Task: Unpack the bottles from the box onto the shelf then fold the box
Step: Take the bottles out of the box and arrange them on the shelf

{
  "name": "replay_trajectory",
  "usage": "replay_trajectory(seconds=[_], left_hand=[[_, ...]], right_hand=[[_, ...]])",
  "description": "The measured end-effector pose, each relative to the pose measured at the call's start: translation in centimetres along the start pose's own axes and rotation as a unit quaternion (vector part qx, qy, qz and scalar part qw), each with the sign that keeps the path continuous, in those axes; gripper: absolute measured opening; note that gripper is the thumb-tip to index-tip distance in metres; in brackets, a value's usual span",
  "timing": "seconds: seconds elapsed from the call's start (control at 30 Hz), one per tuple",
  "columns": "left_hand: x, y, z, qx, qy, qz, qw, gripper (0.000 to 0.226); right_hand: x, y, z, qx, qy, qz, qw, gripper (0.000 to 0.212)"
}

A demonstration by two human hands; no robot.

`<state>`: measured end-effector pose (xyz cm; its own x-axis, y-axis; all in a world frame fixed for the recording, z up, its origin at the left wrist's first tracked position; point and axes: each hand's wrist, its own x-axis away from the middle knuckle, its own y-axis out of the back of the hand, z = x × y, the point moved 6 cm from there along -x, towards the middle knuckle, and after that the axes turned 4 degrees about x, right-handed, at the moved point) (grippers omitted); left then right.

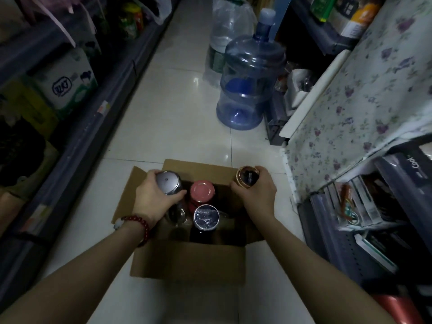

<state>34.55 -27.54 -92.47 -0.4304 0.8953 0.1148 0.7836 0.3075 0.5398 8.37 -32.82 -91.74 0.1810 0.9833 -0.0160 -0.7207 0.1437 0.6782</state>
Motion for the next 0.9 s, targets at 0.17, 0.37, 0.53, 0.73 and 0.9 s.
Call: replay_trajectory(seconds=[0.17,0.37,0.53,0.73,0.9], left_hand=[[1.8,4.1,-7.1,-0.006,-0.013,0.007,1.0,0.07],[4.2,10.9,-17.8,-0.007,-0.011,0.015,1.0,0.07],[5.8,17.0,-28.5,0.011,-0.014,0.022,1.0,0.071],[7.3,23.3,-43.2,0.008,-0.033,0.023,0.999,0.077],[8.2,25.6,-53.3,0.04,-0.068,0.045,0.996,0.074]], right_hand=[[1.3,5.2,6.1,0.015,0.004,0.014,1.0,0.064],[3.2,13.7,16.0,0.003,0.005,0.033,0.999,0.064],[4.1,22.3,25.0,-0.012,-0.003,0.025,1.0,0.066],[3.4,33.6,34.7,-0.023,0.009,-0.001,1.0,0.056],[2.0,42.3,40.3,-0.045,0.013,-0.039,0.998,0.05]])
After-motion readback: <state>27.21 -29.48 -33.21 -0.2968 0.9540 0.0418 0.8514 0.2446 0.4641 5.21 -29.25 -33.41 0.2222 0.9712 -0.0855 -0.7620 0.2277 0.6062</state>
